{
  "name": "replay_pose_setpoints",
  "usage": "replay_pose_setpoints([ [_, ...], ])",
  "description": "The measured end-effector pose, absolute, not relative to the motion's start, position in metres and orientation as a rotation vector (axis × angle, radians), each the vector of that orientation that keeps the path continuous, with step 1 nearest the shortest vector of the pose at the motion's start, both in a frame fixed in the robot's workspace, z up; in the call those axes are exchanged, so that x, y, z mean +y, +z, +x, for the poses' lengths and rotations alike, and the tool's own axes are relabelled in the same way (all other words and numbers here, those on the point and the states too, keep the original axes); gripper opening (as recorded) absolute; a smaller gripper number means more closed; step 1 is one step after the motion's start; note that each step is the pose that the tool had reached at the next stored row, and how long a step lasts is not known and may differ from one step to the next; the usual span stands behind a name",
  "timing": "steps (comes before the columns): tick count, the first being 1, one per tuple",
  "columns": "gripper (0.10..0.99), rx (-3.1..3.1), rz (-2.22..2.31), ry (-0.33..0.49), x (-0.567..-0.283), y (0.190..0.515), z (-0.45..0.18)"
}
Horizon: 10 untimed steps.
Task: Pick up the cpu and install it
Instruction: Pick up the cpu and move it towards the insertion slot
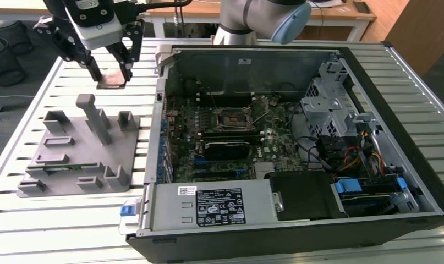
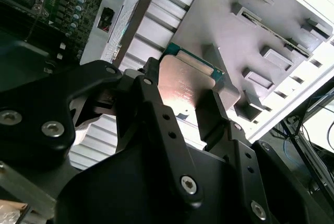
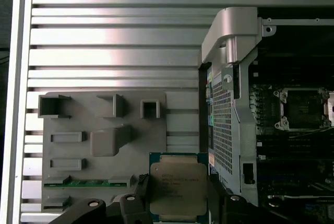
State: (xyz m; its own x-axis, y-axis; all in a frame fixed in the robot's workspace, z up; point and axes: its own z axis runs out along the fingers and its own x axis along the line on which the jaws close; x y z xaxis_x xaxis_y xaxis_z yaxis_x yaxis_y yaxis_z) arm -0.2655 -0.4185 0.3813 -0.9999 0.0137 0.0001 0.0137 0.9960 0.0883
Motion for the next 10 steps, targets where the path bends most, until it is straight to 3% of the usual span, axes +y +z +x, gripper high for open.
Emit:
replay_pose_setpoints([
  [10,0.525,3.138,0.021,0.139,-0.4185,0.3809,-0.2556],
])
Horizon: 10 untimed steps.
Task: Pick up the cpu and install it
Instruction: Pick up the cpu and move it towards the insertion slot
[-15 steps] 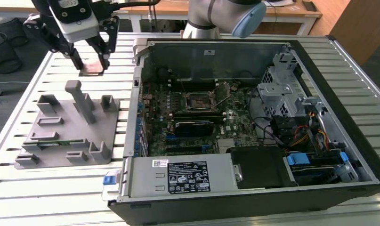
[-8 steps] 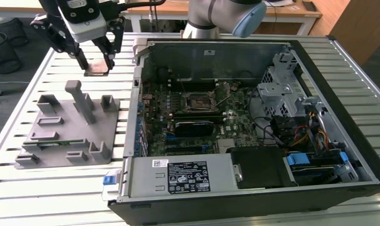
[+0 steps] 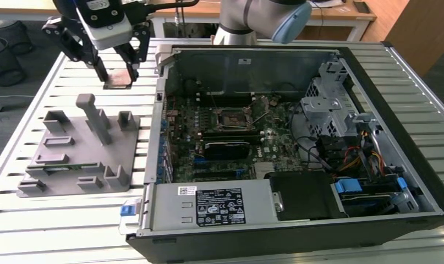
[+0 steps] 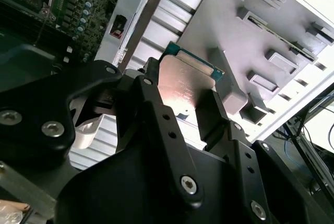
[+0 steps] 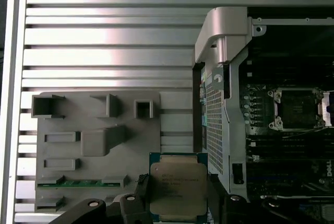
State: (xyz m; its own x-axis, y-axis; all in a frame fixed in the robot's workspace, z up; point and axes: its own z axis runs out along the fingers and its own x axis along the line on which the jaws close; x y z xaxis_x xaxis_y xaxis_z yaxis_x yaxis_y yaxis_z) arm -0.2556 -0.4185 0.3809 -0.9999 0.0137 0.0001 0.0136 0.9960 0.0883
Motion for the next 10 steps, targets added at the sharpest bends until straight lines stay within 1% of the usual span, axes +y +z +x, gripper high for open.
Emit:
replay_pose_setpoints([
  [10,0.525,3.138,0.021,0.139,-0.4185,0.3804,-0.2487],
])
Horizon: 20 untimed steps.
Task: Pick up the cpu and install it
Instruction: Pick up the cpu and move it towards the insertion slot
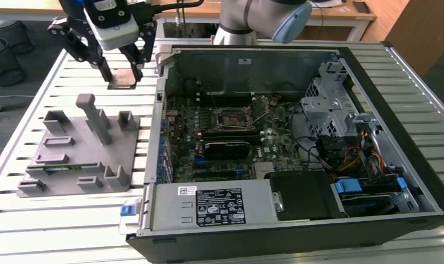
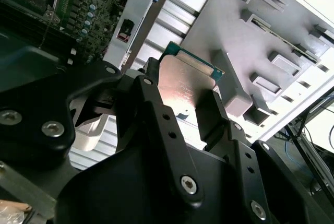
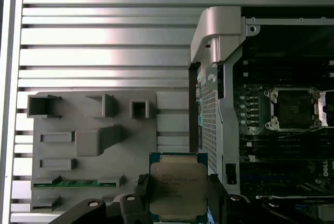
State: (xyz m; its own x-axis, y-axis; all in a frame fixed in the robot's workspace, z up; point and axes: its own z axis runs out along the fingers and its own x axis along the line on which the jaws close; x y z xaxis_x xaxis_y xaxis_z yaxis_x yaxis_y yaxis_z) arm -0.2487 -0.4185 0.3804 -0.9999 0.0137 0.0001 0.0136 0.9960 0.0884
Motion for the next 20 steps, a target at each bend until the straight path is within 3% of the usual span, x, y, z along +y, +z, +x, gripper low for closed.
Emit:
replay_pose_setpoints([
  [20,0.525,3.138,0.021,0.139,-0.419,0.380,-0.233],
])
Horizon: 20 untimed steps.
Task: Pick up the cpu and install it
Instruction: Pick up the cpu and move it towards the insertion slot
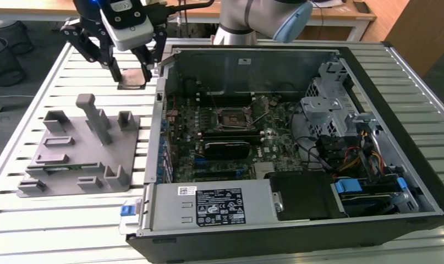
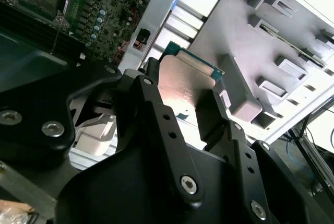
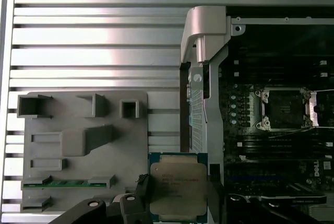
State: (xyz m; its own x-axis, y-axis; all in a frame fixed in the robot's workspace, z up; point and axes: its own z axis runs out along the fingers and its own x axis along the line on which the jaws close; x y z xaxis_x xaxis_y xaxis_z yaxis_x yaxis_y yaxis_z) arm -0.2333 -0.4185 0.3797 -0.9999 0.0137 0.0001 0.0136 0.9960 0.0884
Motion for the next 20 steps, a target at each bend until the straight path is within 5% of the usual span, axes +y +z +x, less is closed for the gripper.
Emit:
replay_pose_setpoints([
  [20,0.525,3.138,0.021,0.139,-0.418,0.379,-0.214],
])
